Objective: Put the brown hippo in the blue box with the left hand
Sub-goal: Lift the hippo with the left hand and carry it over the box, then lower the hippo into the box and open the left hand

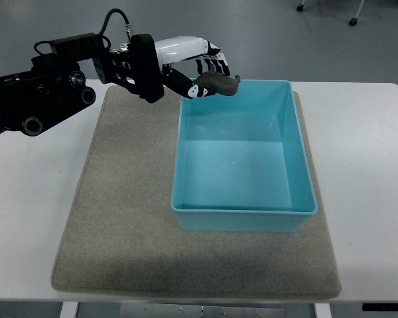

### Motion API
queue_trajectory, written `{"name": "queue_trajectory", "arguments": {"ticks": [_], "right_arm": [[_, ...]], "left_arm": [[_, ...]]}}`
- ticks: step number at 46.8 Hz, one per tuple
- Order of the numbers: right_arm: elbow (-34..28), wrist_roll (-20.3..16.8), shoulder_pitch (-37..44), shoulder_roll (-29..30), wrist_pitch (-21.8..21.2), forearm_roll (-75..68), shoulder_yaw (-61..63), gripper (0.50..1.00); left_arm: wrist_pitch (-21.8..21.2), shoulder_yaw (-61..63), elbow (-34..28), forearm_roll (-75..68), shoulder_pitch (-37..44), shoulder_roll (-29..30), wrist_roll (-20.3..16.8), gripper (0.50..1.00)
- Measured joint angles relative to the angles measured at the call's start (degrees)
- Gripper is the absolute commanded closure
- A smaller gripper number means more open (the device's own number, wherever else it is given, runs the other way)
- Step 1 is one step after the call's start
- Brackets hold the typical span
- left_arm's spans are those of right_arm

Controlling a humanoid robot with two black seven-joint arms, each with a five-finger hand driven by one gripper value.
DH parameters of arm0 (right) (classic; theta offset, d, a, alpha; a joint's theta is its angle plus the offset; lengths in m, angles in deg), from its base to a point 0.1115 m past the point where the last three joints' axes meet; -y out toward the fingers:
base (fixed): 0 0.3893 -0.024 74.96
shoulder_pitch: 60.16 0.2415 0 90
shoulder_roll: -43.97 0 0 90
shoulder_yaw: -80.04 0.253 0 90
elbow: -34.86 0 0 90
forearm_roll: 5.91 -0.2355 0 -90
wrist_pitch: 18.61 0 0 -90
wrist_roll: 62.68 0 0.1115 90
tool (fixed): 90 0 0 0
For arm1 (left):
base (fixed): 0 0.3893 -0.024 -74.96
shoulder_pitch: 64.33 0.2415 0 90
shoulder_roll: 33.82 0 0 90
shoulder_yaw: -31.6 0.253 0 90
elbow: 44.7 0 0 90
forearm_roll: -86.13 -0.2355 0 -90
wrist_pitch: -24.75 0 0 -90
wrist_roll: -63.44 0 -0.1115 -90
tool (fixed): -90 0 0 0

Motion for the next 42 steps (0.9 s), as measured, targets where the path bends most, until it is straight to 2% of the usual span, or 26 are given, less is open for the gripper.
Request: {"name": "queue_trajectory", "arguments": {"ticks": [11, 21, 32, 33, 36, 37, 39, 42], "right_arm": [[0.0, 0.0, 0.0, 0.0, 0.0, 0.0, 0.0, 0.564], [0.0, 0.0, 0.0, 0.0, 0.0, 0.0, 0.0, 0.564], [0.0, 0.0, 0.0, 0.0, 0.0, 0.0, 0.0, 0.564], [0.0, 0.0, 0.0, 0.0, 0.0, 0.0, 0.0, 0.564], [0.0, 0.0, 0.0, 0.0, 0.0, 0.0, 0.0, 0.564], [0.0, 0.0, 0.0, 0.0, 0.0, 0.0, 0.0, 0.564], [0.0, 0.0, 0.0, 0.0, 0.0, 0.0, 0.0, 0.564], [0.0, 0.0, 0.0, 0.0, 0.0, 0.0, 0.0, 0.564]], "left_arm": [[1.4, 3.5, 0.5, -0.8, 1.3, -6.7, 0.0, 1.000], [0.5, 9.9, -0.2, -0.9, 1.6, -9.2, 0.1, 1.000], [0.1, 10.8, -0.7, -0.9, 2.6, -10.4, 0.9, 1.000], [0.1, 10.8, -0.7, -0.9, 2.7, -10.5, 0.9, 0.969], [-0.4, 10.7, -0.7, -0.8, 2.9, -10.7, 0.9, 0.742], [-0.8, 10.6, -0.7, -0.6, 2.9, -10.7, 0.9, 0.695], [-1.7, 10.5, -0.7, -0.3, 3.0, -10.7, 0.9, 0.628], [-3.0, 10.5, -0.7, 0.1, 3.1, -10.7, 0.9, 0.594]]}}
